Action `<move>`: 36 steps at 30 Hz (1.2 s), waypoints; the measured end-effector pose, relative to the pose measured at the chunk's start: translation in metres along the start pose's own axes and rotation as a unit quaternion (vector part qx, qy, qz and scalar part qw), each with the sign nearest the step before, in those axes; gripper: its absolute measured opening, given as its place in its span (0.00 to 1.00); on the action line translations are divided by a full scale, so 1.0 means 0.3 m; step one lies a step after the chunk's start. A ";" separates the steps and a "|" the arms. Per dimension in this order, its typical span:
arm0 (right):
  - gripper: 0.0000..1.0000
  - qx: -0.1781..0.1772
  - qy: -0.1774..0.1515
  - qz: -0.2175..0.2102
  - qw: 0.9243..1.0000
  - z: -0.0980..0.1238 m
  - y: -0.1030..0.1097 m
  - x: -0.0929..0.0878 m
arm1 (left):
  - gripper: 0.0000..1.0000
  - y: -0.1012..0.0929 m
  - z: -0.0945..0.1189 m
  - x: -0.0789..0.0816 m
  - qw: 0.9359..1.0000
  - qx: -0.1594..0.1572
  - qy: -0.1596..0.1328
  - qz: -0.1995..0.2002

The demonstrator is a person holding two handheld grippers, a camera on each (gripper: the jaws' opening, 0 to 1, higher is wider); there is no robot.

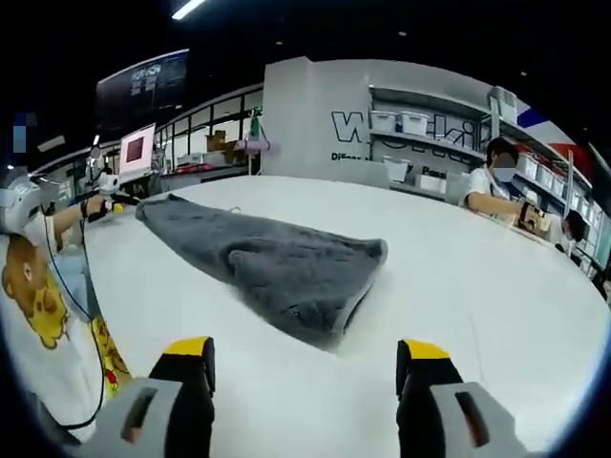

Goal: Fold the towel on the table until its edges align and the towel forms a compact rectangular stack.

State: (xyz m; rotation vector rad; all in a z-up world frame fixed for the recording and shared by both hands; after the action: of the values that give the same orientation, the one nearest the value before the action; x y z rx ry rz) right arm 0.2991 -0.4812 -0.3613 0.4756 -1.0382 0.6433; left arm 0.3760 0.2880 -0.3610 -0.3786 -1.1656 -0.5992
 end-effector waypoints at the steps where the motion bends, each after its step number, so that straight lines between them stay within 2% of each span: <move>1: 0.76 0.004 -0.002 -0.001 1.000 -0.009 -0.004 0.001 | 0.69 -0.002 -0.003 0.001 1.000 -0.001 0.001 0.000; 7: 0.66 0.009 0.010 -0.003 1.000 -0.061 -0.034 -0.010 | 0.63 -0.005 -0.026 -0.001 1.000 -0.010 0.009 -0.003; 13: 0.58 0.008 -0.002 0.007 1.000 -0.099 -0.056 -0.001 | 0.56 -0.023 -0.031 0.001 1.000 -0.023 0.012 -0.007; 18: 0.39 0.017 -0.010 0.008 1.000 -0.100 -0.080 -0.010 | 0.47 -0.030 -0.023 0.005 1.000 -0.026 0.015 -0.007; 21: 0.29 0.024 -0.010 0.006 1.000 -0.103 -0.079 -0.014 | 0.40 -0.026 -0.020 0.007 1.000 -0.024 0.015 -0.004; 29: 0.11 0.019 -0.012 0.021 1.000 -0.100 -0.079 -0.011 | 0.22 -0.011 -0.023 0.010 1.000 -0.016 0.020 -0.007; 32: 0.08 0.015 -0.011 0.026 0.999 -0.100 -0.075 -0.004 | 0.16 0.000 -0.024 0.007 1.000 -0.010 0.024 -0.008; 36: 0.06 0.002 0.006 0.041 0.999 -0.096 -0.079 0.001 | 0.09 0.027 -0.014 0.002 1.000 0.005 0.028 -0.009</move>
State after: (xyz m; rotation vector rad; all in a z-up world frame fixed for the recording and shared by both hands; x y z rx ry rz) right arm 0.3336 -0.4799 -0.3750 0.4328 -1.0493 0.7201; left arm 0.3842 0.2920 -0.3617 -0.3404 -1.1183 -0.6151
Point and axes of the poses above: the point that each gripper's makers call its tool centre point, and the gripper's own axes: z roughly backward along the fingers, y roughly to its left, x roughly out of its top, the point moved 7 cm from there along z, roughly backward along the fingers, and after that the axes turned 13 degrees about x, right-handed, at the moved point
